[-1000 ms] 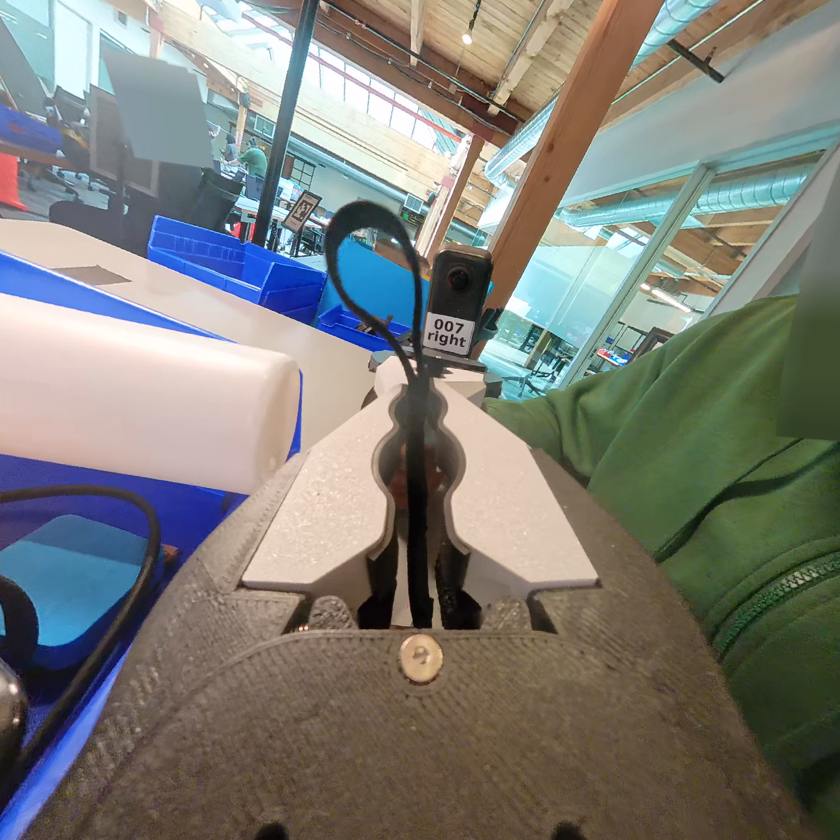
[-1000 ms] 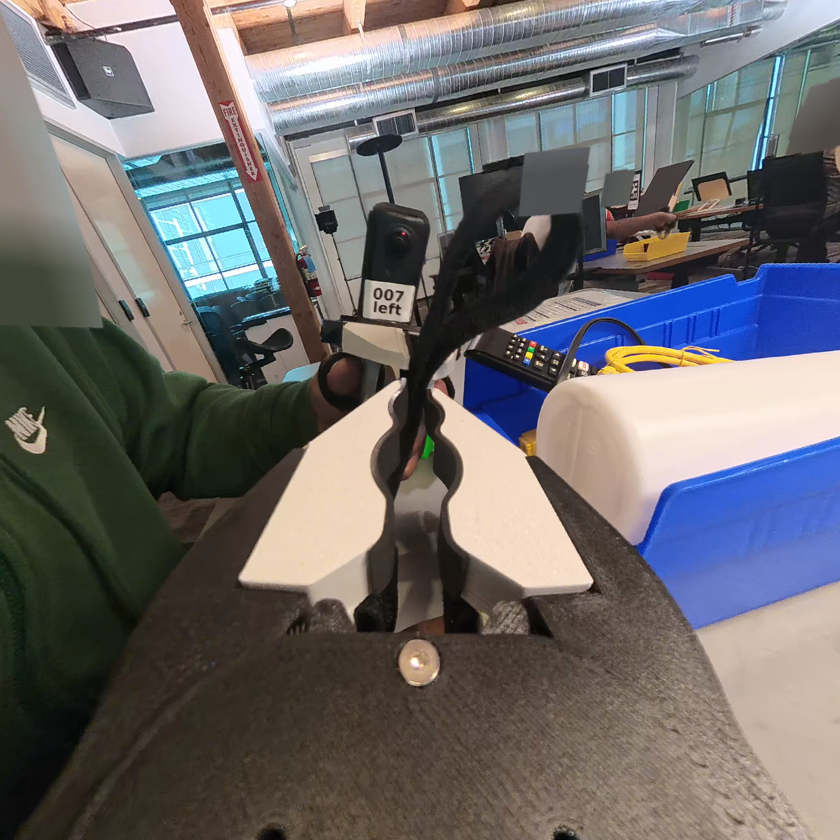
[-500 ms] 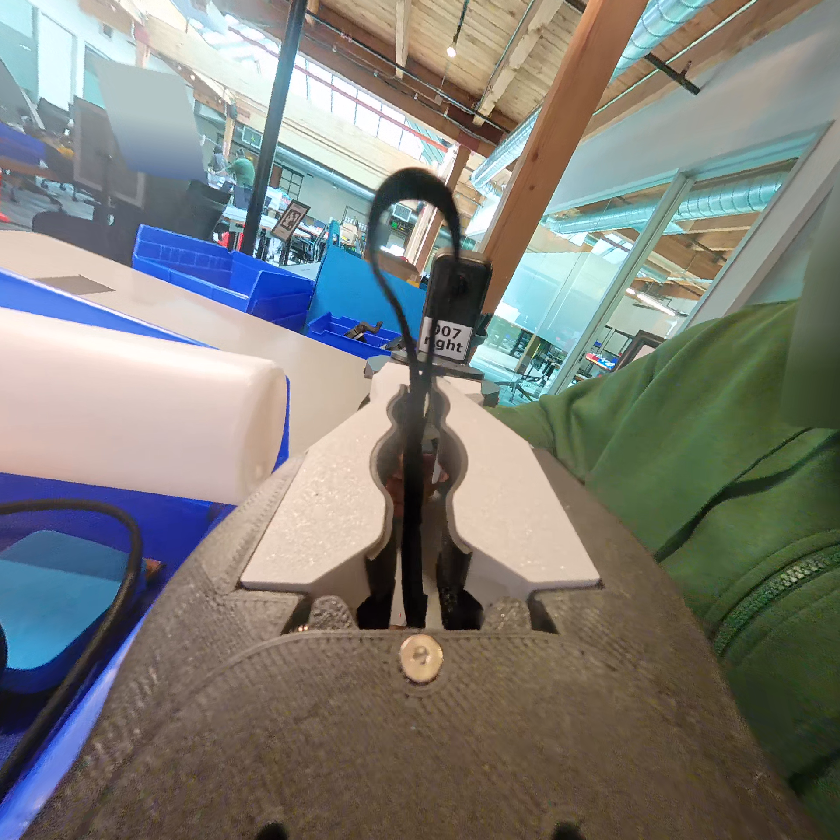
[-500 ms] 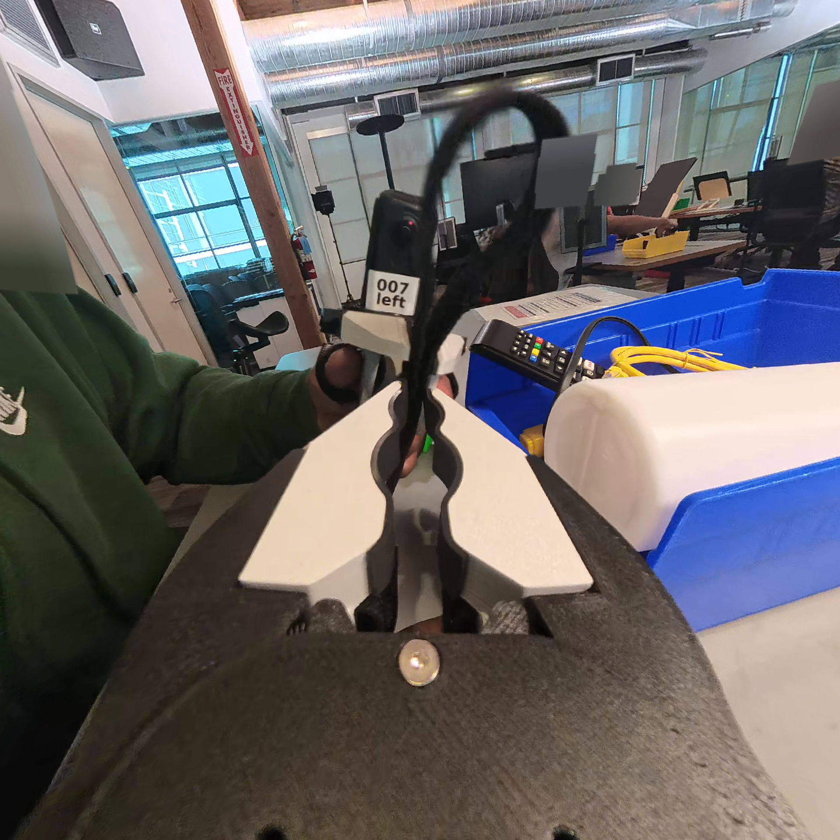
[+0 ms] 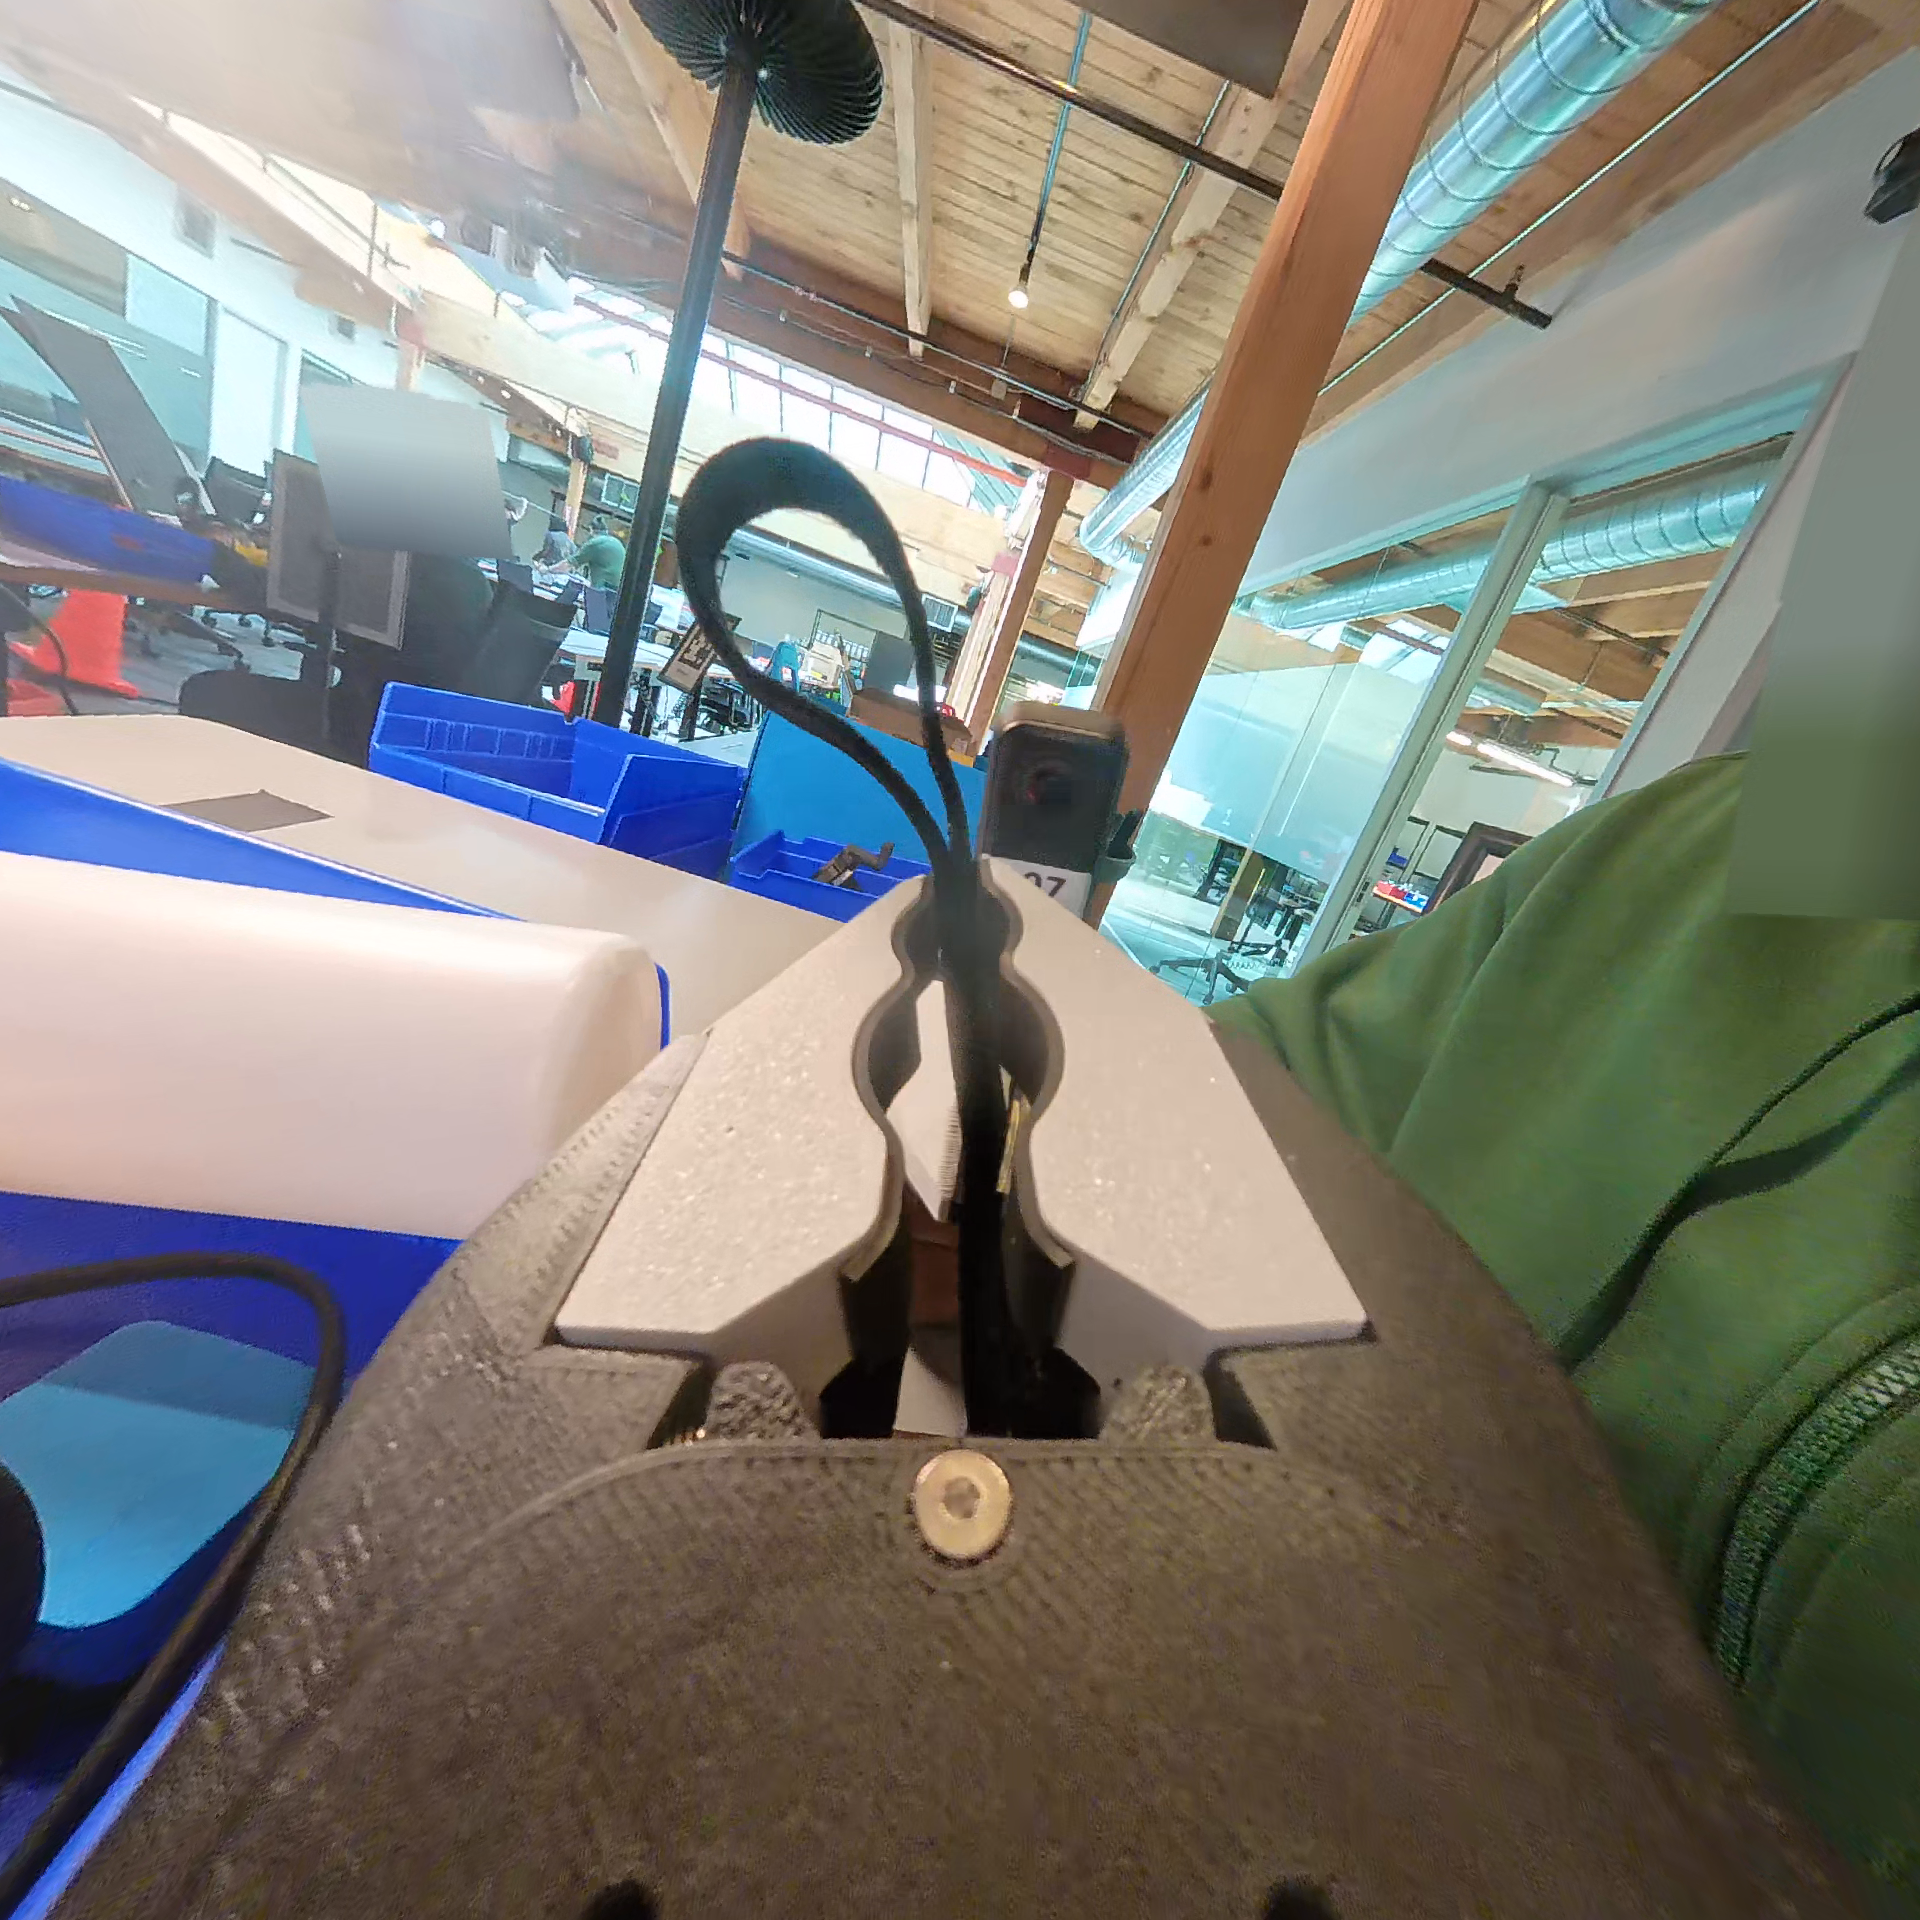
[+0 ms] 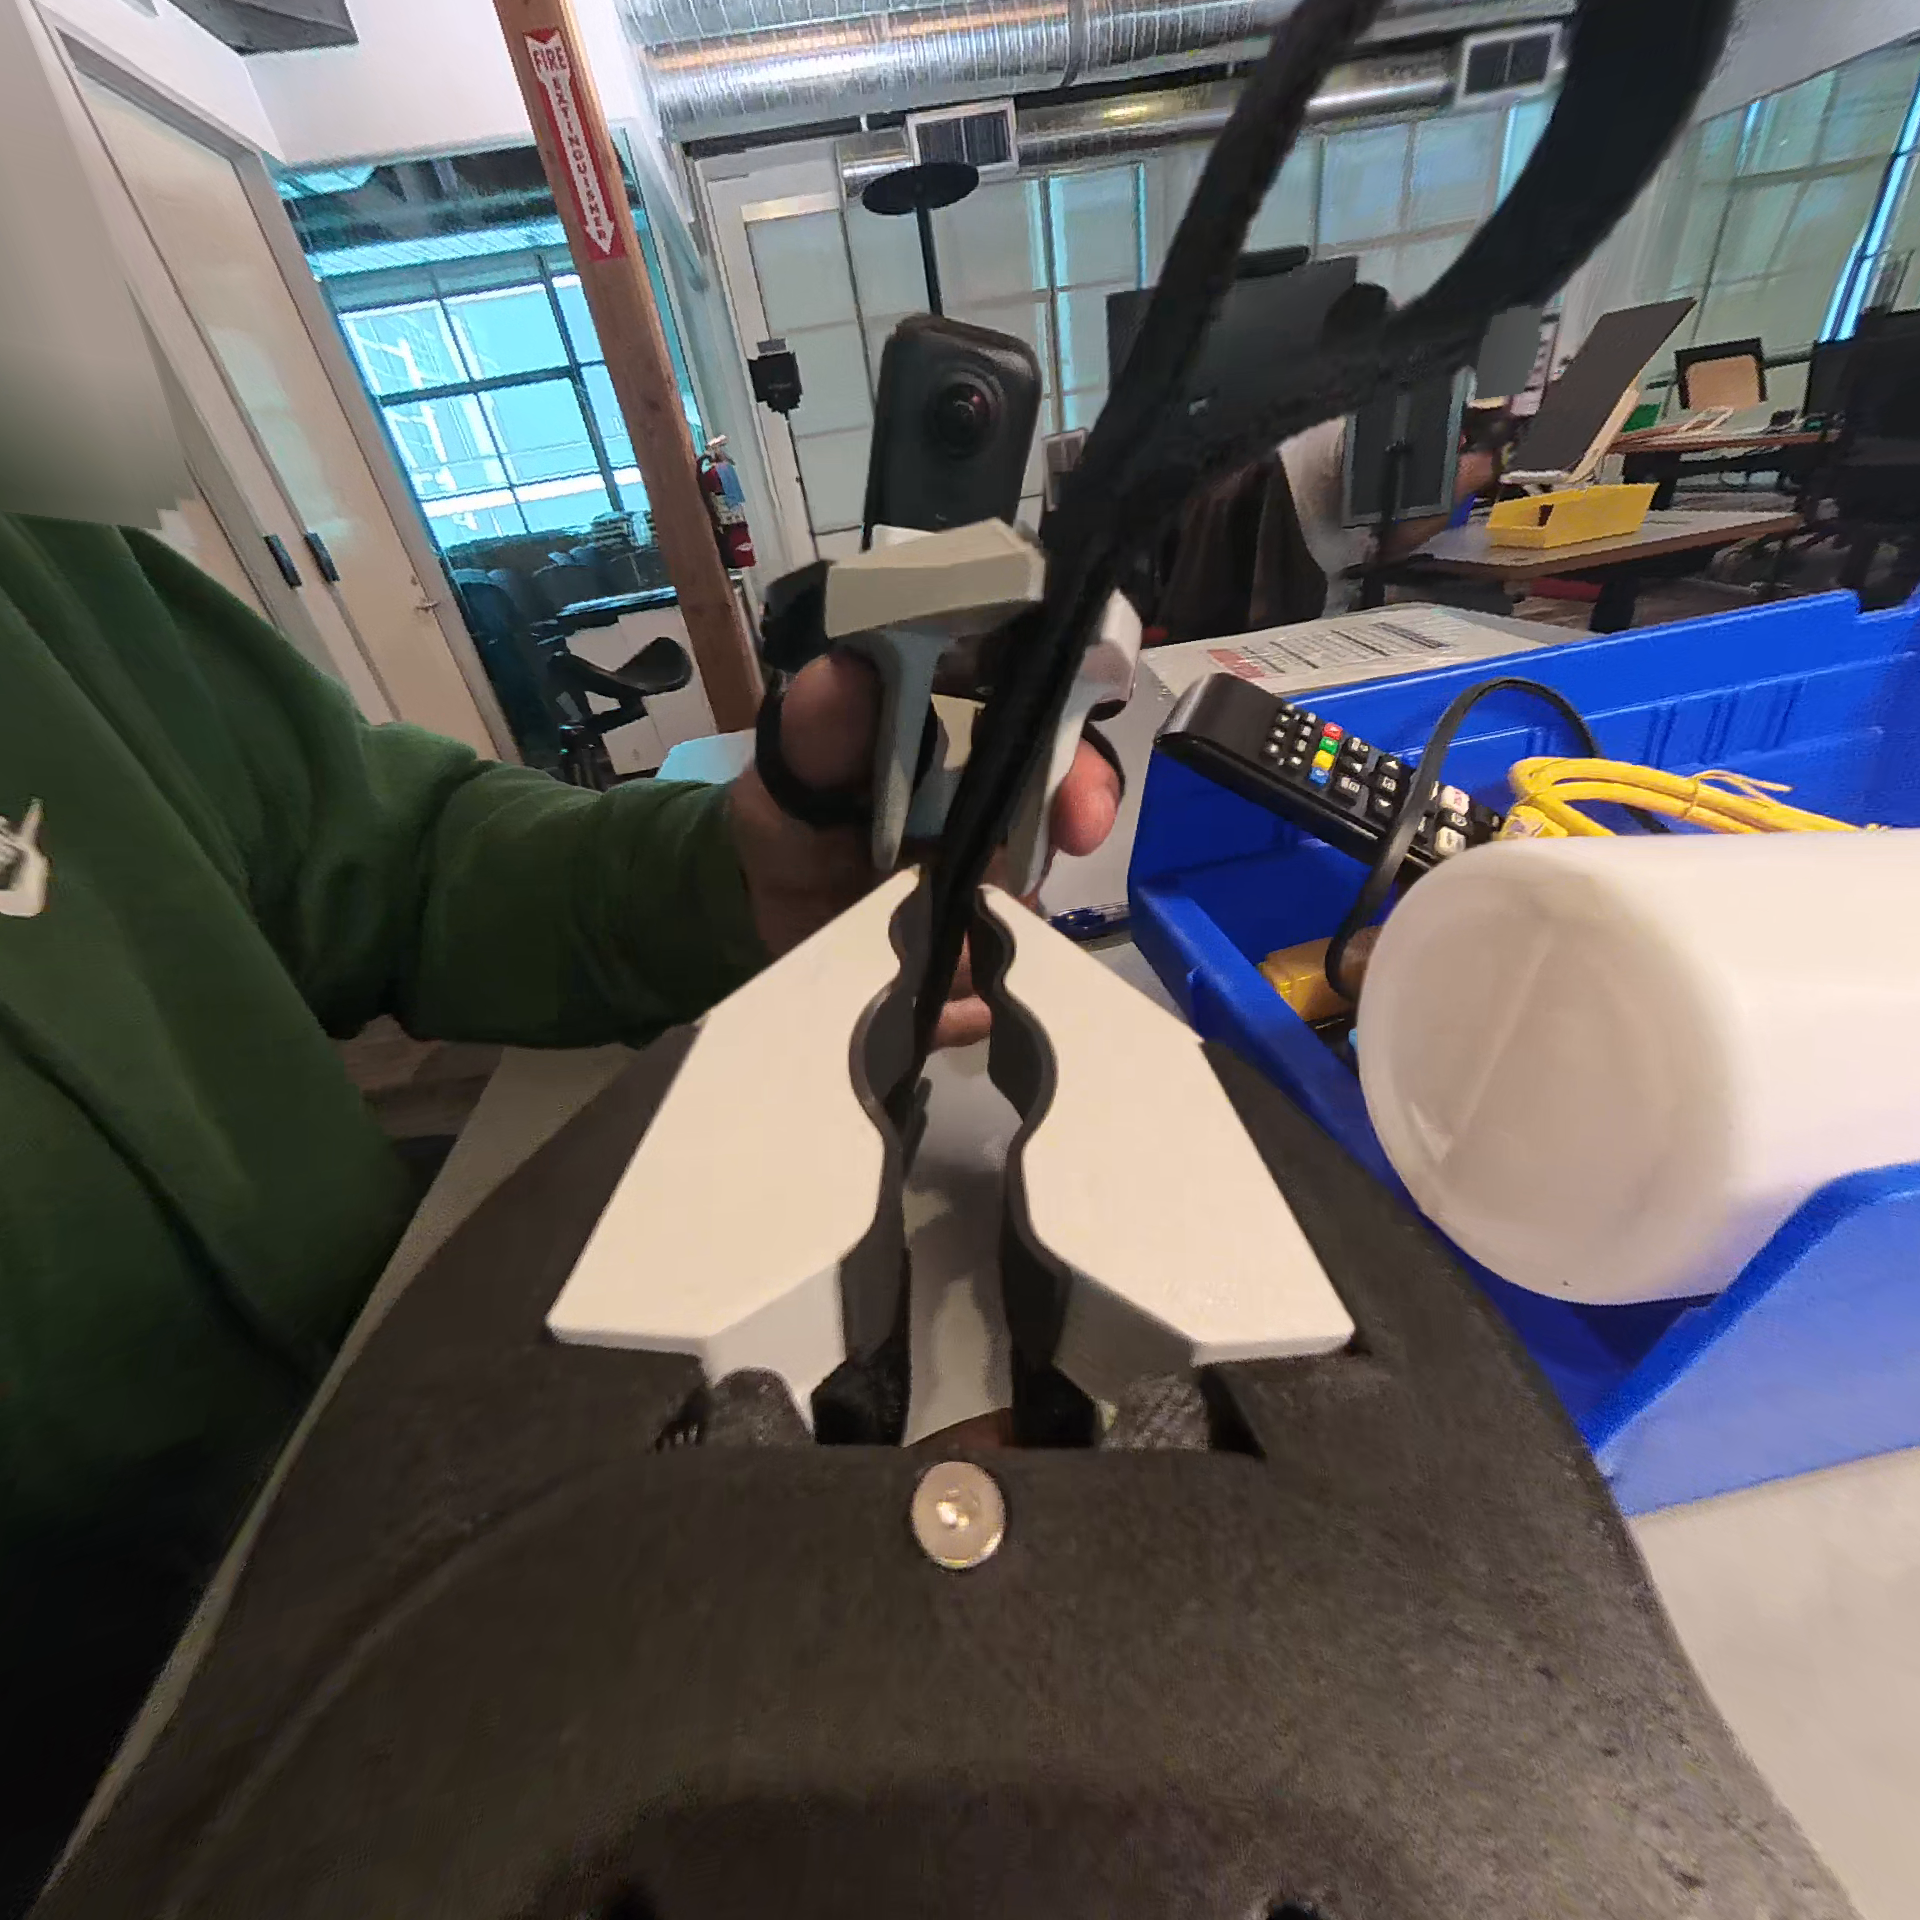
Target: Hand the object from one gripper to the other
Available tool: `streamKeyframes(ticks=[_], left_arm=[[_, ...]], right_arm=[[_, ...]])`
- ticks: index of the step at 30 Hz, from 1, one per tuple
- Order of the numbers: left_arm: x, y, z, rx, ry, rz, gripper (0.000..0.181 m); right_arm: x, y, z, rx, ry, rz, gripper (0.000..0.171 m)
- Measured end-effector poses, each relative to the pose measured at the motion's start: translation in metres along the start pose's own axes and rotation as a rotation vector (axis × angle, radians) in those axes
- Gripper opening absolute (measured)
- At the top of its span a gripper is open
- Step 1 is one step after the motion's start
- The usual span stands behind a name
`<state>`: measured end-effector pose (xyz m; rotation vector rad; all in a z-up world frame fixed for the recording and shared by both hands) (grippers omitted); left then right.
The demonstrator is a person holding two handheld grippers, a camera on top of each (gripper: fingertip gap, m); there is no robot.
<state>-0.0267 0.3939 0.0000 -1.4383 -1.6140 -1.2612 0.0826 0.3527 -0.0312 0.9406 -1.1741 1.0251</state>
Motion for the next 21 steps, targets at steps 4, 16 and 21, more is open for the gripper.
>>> streamKeyframes(ticks=[4, 16, 21], left_arm=[[0.000, 0.000, 0.002, 0.013, -0.029, 0.008, 0.016], [-0.011, 0.005, 0.002, 0.040, 0.079, 0.111, 0.005], [0.000, -0.001, 0.006, 0.091, 0.063, 0.020, 0.005]], right_arm=[[0.002, -0.001, -0.001, -0.052, -0.048, 0.009, 0.005], [0.009, -0.007, -0.006, -0.099, -0.074, -0.003, 0.010], [0.008, -0.007, -0.007, -0.129, -0.118, 0.004, 0.016]])
Point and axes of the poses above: each gripper's, where its closed fingertips meet, y out along the fingers, x out of its top, z = x × y across the jaws, the point moved 8 cm from there along -y, back along the fingers, and after that the axes turned 4 degrees about x, right-handed, at the moved point
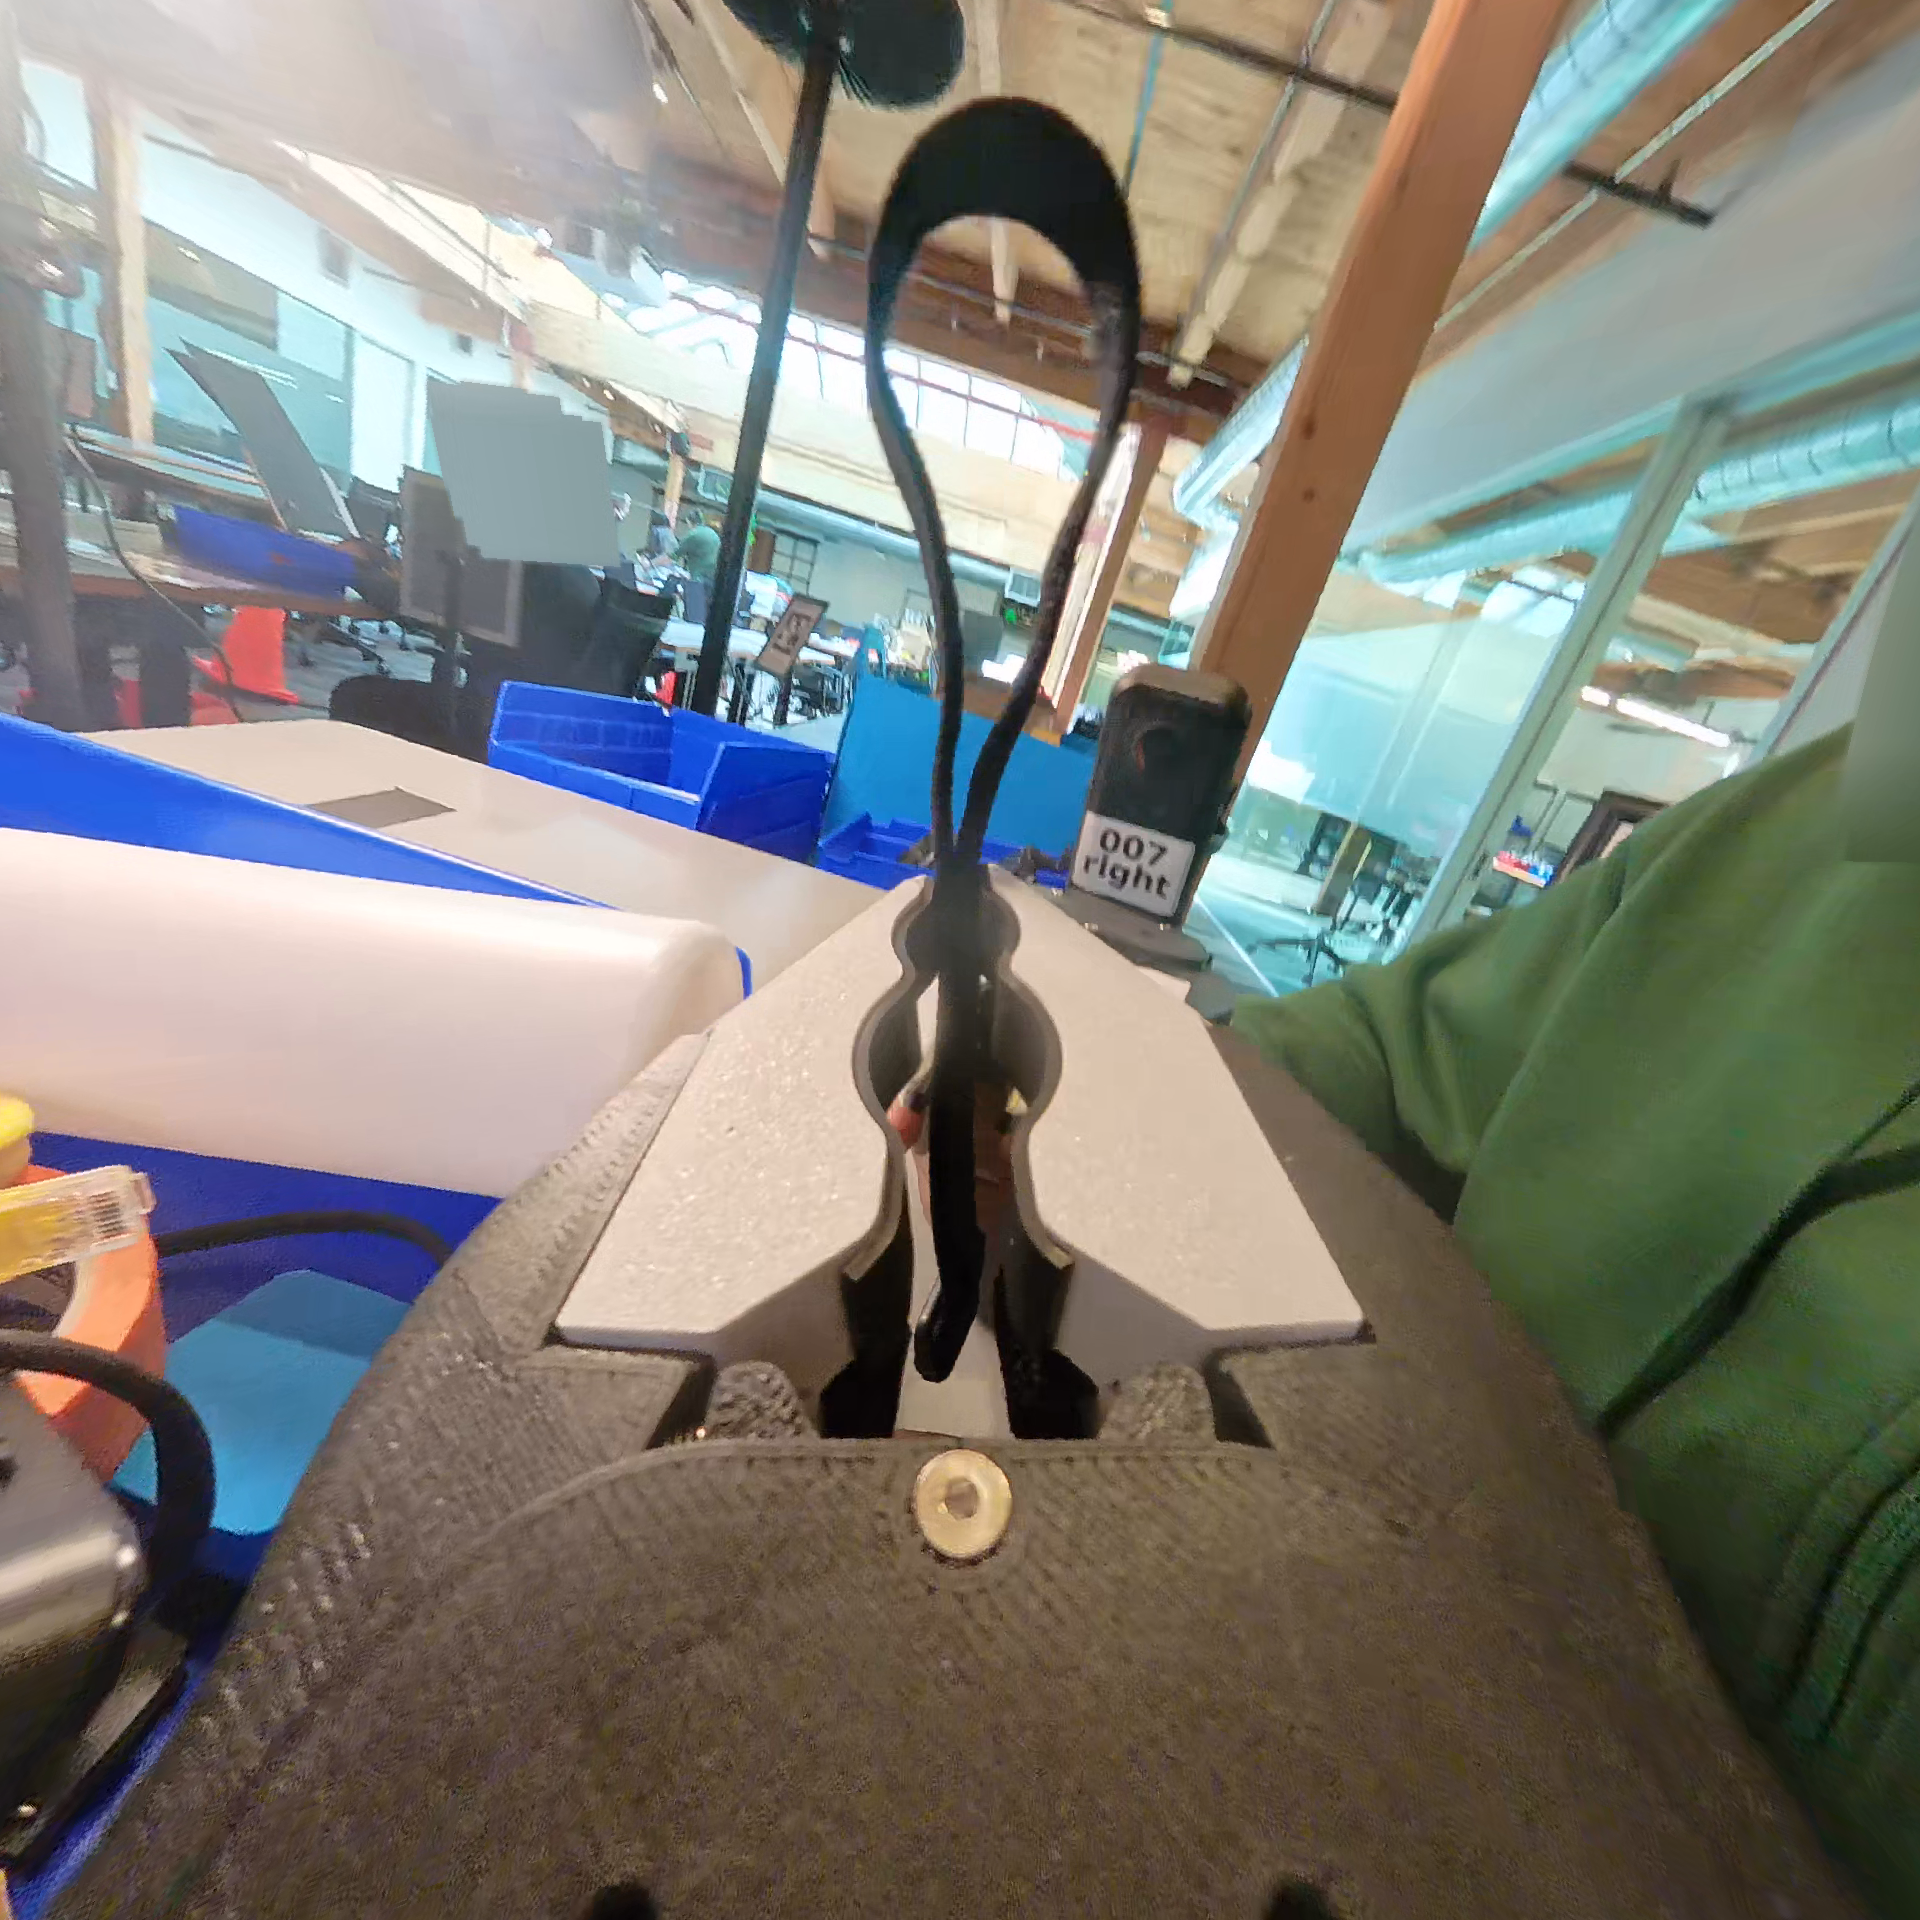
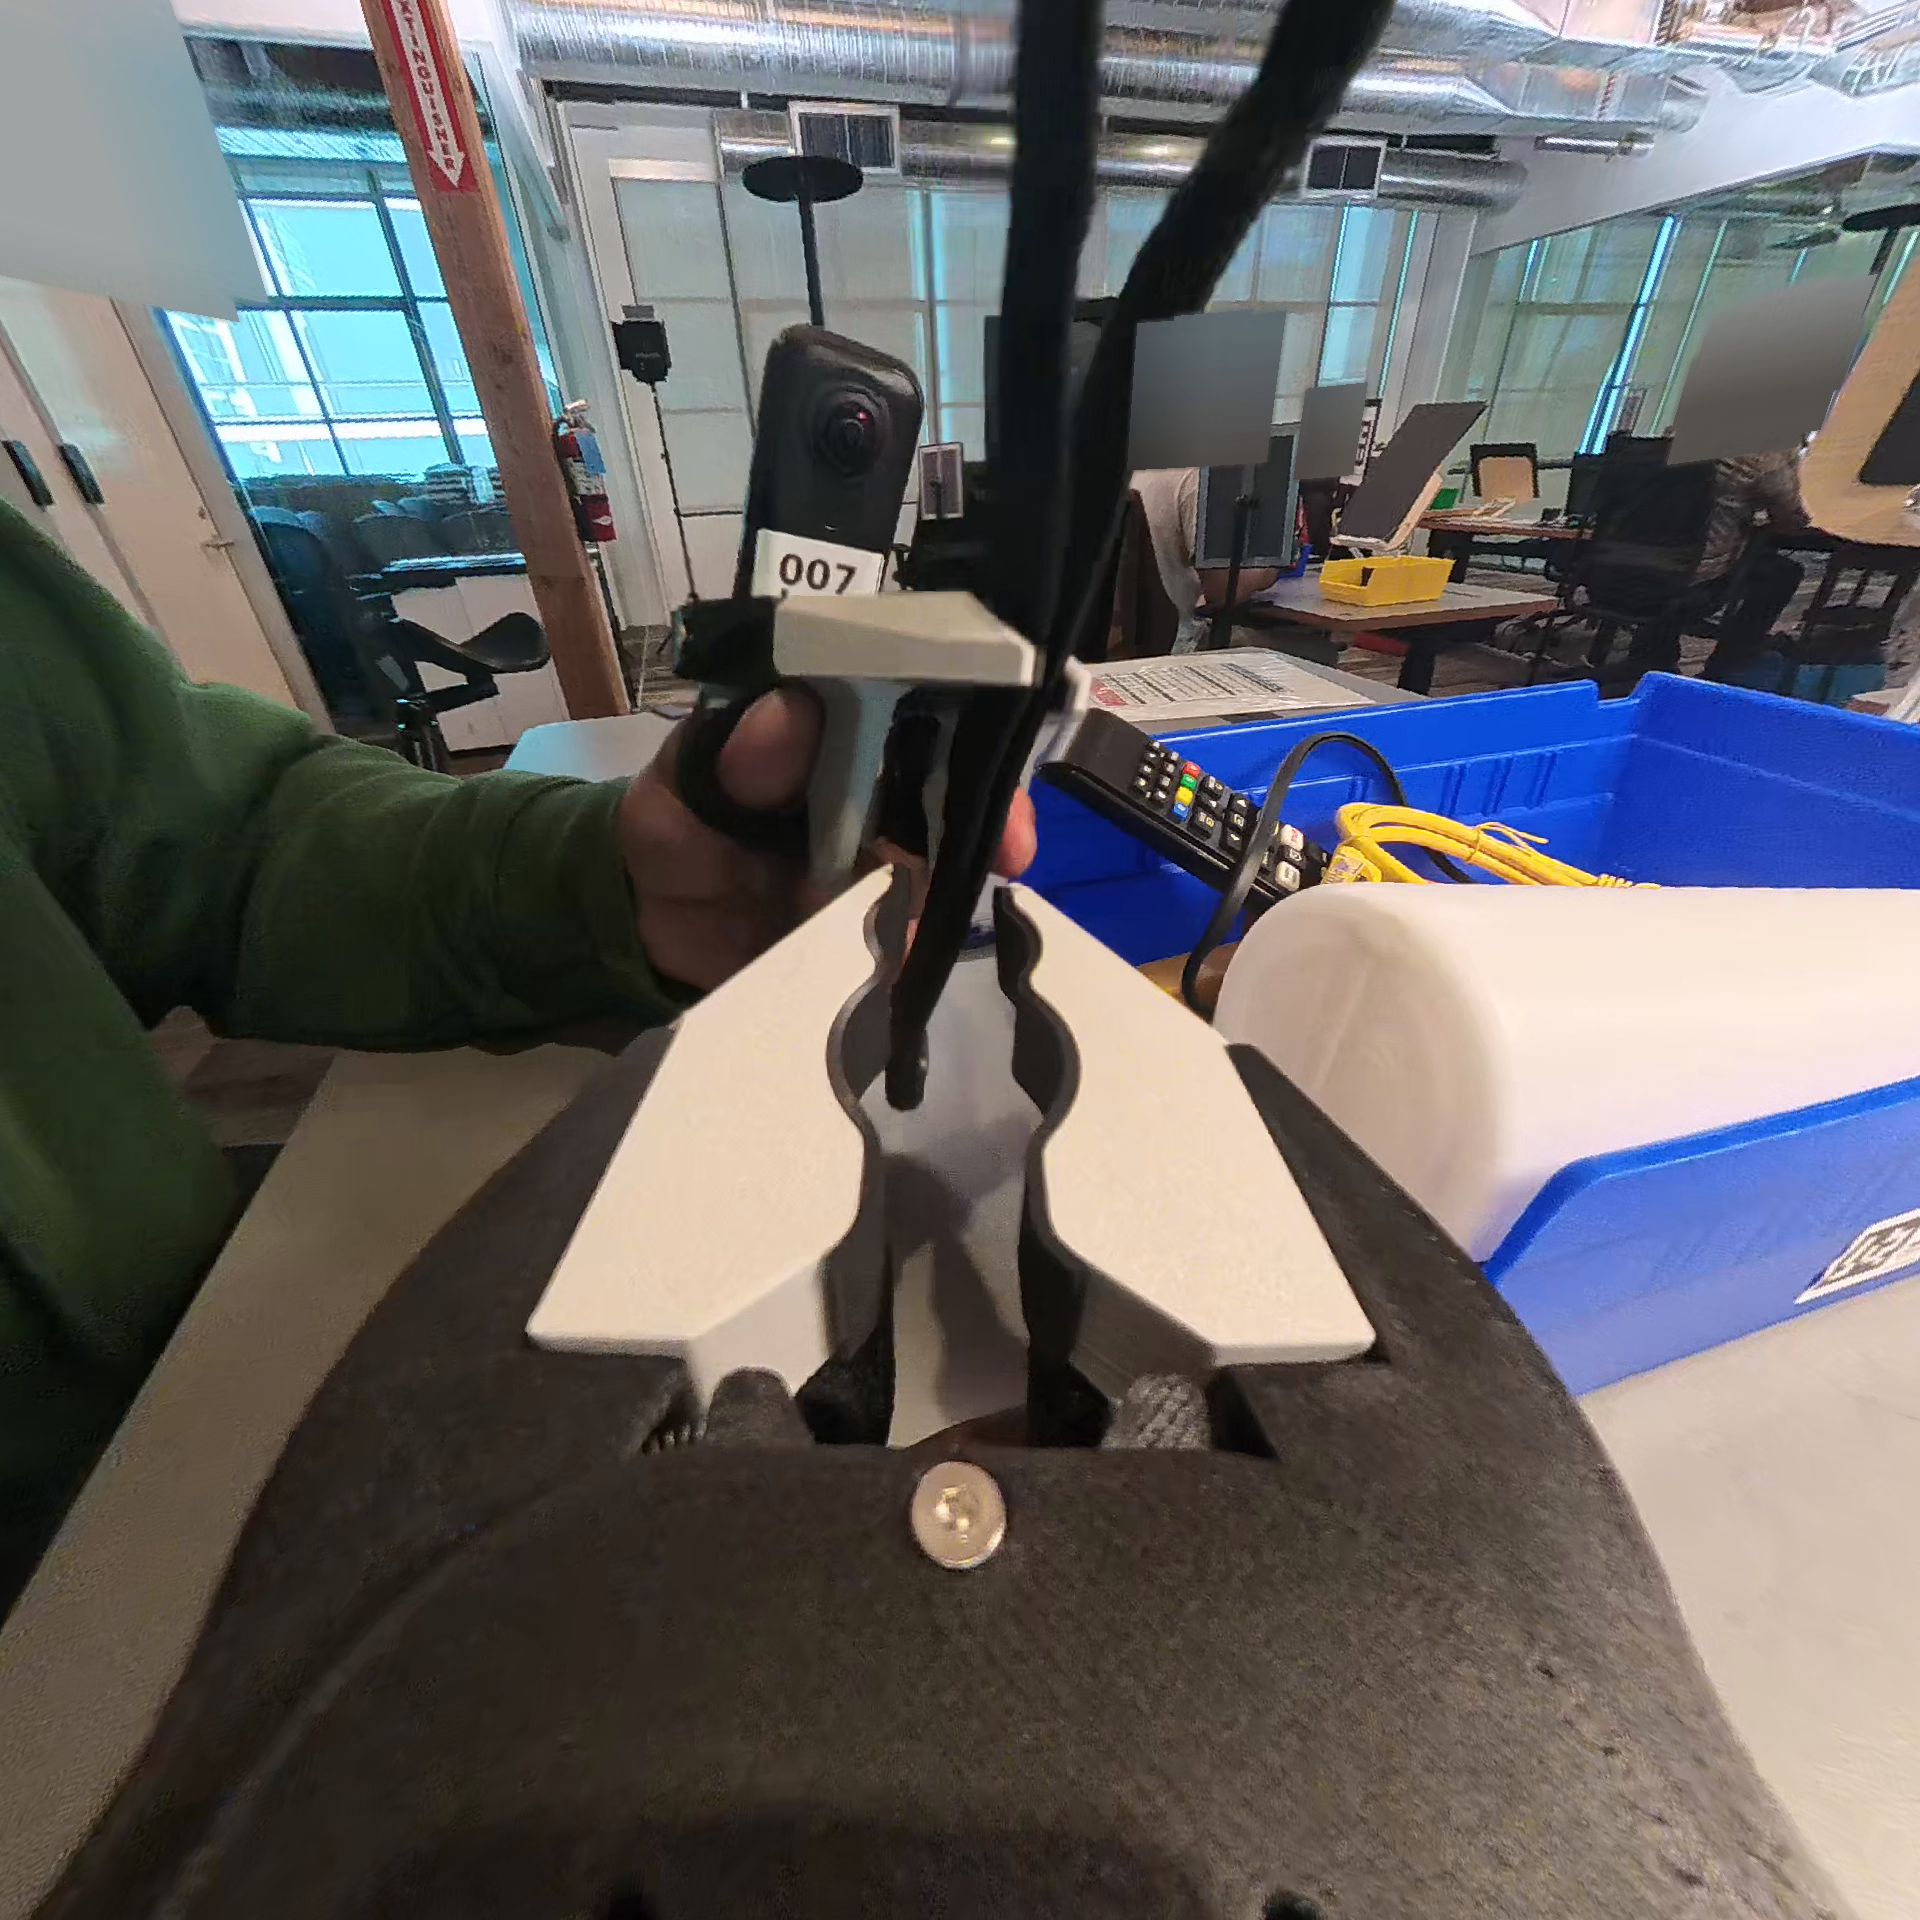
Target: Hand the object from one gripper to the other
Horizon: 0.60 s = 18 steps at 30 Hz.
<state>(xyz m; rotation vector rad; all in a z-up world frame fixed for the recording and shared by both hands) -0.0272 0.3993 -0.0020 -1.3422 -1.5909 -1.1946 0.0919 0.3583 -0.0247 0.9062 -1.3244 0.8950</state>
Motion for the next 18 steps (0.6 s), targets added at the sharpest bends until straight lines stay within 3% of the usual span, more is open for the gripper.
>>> streamKeyframes(ticks=[18], left_arm=[[0.004, -0.007, 0.016, 0.124, -0.032, -0.032, 0.006]], right_arm=[[-0.004, 0.000, -0.005, -0.029, -0.018, -0.017, 0.018]])
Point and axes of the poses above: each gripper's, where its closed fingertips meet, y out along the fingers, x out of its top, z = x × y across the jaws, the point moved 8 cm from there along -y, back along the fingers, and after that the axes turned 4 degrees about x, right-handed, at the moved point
